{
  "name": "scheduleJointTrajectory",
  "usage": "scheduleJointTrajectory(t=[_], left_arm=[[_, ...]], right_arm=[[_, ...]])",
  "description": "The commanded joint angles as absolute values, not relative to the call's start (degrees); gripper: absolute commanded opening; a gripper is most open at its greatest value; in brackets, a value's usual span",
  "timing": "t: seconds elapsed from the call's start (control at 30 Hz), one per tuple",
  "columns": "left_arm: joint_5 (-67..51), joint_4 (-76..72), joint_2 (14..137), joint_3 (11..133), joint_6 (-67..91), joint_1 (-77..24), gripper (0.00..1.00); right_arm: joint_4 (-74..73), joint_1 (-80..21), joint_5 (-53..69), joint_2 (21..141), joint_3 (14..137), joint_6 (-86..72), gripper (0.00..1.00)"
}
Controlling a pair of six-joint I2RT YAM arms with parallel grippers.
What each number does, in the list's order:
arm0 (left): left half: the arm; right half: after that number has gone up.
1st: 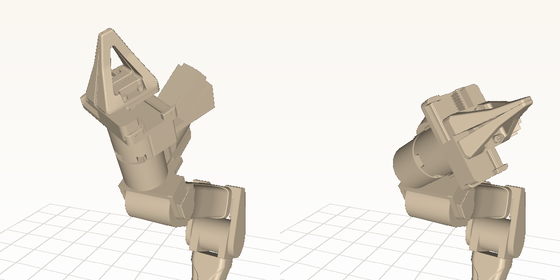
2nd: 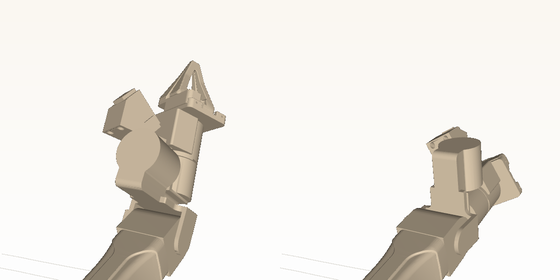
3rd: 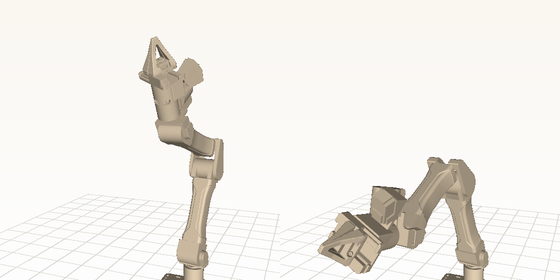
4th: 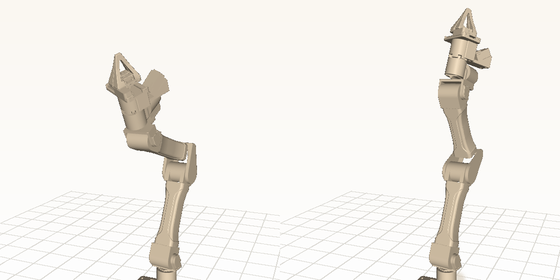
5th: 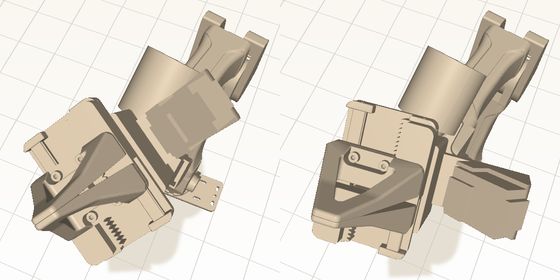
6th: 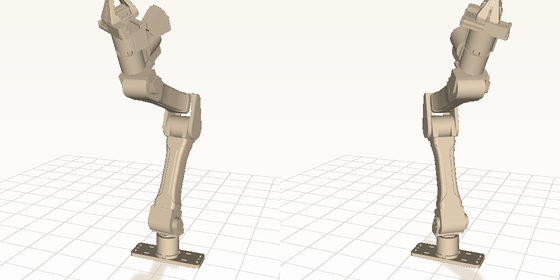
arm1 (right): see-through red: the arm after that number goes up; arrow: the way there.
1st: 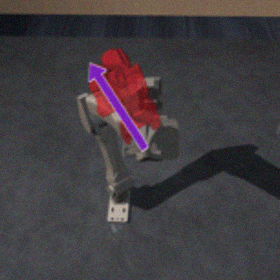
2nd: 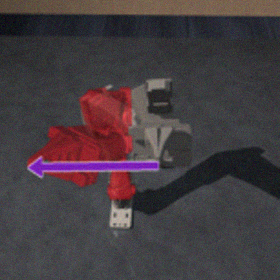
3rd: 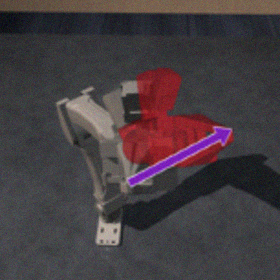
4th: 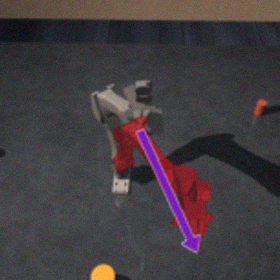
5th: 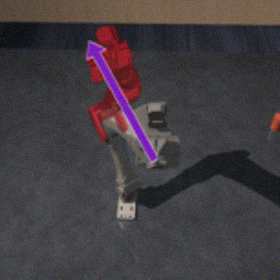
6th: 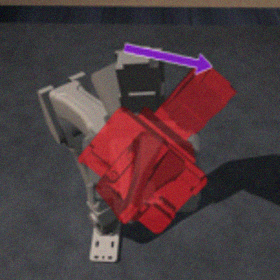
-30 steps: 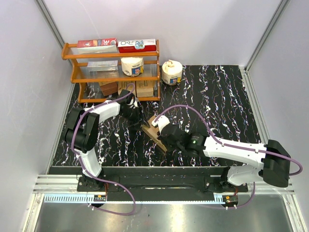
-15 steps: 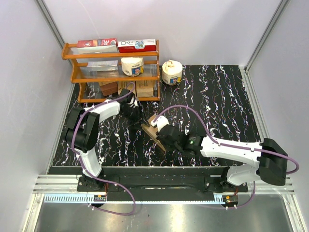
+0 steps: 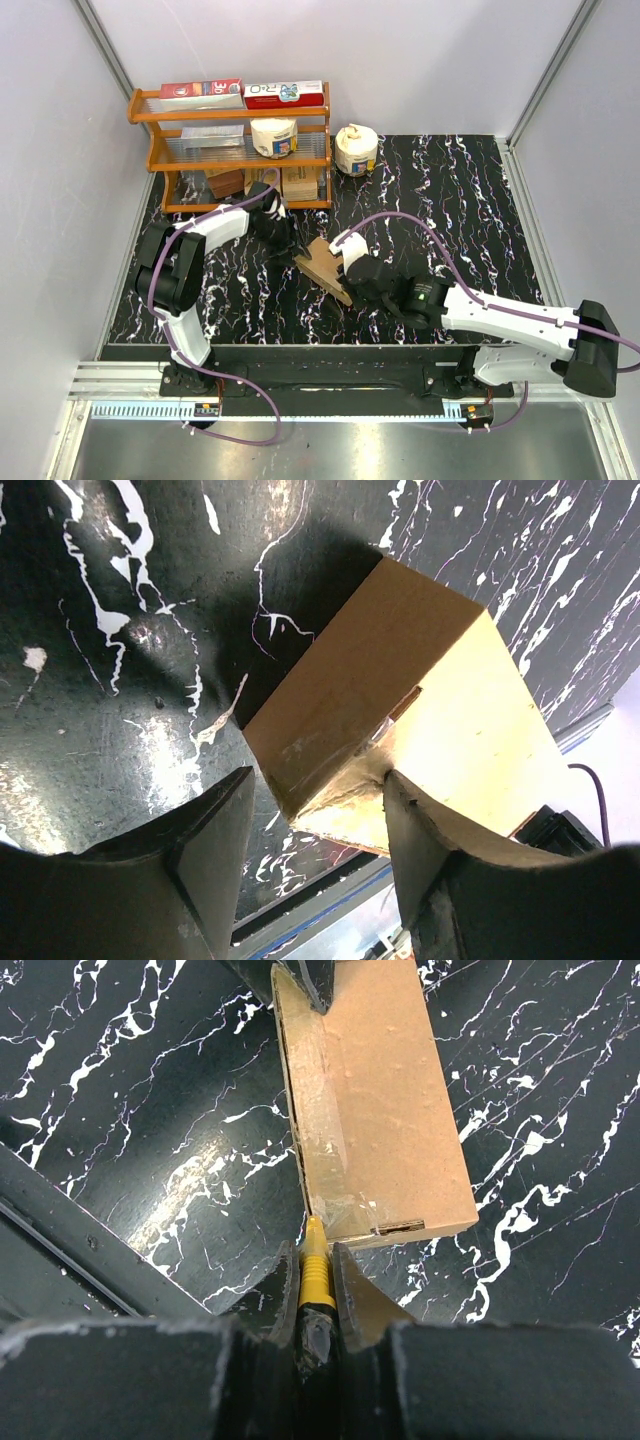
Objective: Unpack the express box
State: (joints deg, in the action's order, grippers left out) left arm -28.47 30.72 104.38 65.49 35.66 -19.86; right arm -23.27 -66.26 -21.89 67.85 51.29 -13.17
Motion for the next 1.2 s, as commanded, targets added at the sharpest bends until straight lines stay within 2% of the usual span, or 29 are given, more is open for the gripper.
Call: scheduleJointTrajectory(t=[0.0, 0.2, 0.43, 0.67, 0.83, 1.17], left_arm=[[-14.9, 31.1, 106.1, 64.2, 33.9, -19.1, 0.57], [-15.9, 31.1, 104.5, 64.1, 33.3, -19.1, 0.59], [-18.0, 30.7, 100.1, 63.8, 33.4, -19.2, 0.67], [-20.1, 31.1, 97.7, 67.2, 31.8, -19.2, 0.7], [-20.7, 30.1, 96.9, 68.8, 30.4, -20.6, 0.68], [-21.1, 26.1, 96.3, 70.1, 30.4, -25.3, 0.6]], right_arm=[[-26.1, -66.6, -23.2, 65.7, 53.8, -14.6, 0.0], [-23.3, -66.6, -24.8, 64.0, 53.3, -17.1, 0.0], [-18.1, -66.6, -33.2, 59.7, 52.7, -22.4, 0.0], [-20.5, -66.7, -30.8, 62.0, 53.3, -23.6, 0.0], [-21.4, -66.6, -24.4, 65.0, 51.6, -25.4, 0.0], [-21.5, -66.7, -22.2, 70.5, 53.1, -24.9, 0.0]])
